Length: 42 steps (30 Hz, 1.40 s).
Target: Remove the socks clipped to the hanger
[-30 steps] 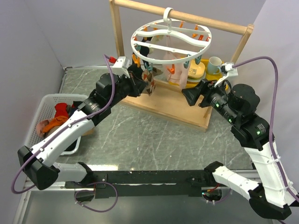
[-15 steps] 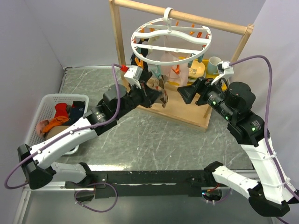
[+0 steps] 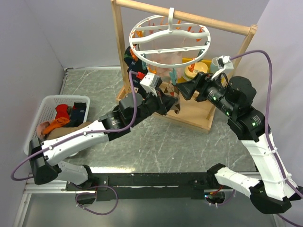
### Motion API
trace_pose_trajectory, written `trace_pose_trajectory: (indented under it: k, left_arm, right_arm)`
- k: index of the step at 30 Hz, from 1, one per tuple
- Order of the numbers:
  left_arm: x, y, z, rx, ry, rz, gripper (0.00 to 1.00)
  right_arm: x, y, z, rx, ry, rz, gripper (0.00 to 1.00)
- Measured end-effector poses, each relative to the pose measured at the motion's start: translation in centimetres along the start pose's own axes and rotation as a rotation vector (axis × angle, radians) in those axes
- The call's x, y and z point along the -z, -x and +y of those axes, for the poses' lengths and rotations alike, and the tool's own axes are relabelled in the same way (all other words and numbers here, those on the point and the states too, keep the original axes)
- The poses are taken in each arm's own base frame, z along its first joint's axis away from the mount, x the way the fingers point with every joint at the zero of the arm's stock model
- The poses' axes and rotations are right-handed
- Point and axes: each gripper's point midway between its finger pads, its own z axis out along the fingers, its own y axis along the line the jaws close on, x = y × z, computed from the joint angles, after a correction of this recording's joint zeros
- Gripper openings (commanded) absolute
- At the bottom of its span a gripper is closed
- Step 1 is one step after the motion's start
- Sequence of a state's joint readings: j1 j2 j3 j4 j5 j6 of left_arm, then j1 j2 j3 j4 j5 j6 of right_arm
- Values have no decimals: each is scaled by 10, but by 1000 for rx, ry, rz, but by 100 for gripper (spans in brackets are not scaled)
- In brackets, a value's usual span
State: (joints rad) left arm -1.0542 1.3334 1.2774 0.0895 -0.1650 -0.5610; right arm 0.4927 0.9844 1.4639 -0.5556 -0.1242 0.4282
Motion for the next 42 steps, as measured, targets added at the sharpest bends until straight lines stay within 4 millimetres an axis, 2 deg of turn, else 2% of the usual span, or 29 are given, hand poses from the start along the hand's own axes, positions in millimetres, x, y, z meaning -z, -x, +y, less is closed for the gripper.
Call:
trace_pose_trajectory:
  k: [6, 15, 26, 30, 37, 42]
  left_arm:
    - [-4, -1, -13, -18, -11, -16, 1]
    - [-3, 8, -28, -41, -23, -49, 1]
    - [-8, 5, -29, -71, -14, -43, 1]
    - [-8, 5, -30, -80, -16, -43, 1]
    - [-10, 3, -30, -83, -15, -39, 1]
    - [-13, -2, -29, -89, -12, -30, 1]
  right_arm:
    - [-11, 9, 1, 11, -11, 0, 79]
    - [-27, 30, -1, 87, -59, -2, 79]
    - [-48, 14, -3, 92, -54, 79, 77]
    - [-49, 9, -1, 102, -54, 102, 72]
    - [-50, 11, 0, 132, -73, 94, 63]
    - [-52, 10, -2, 151, -96, 98, 49]
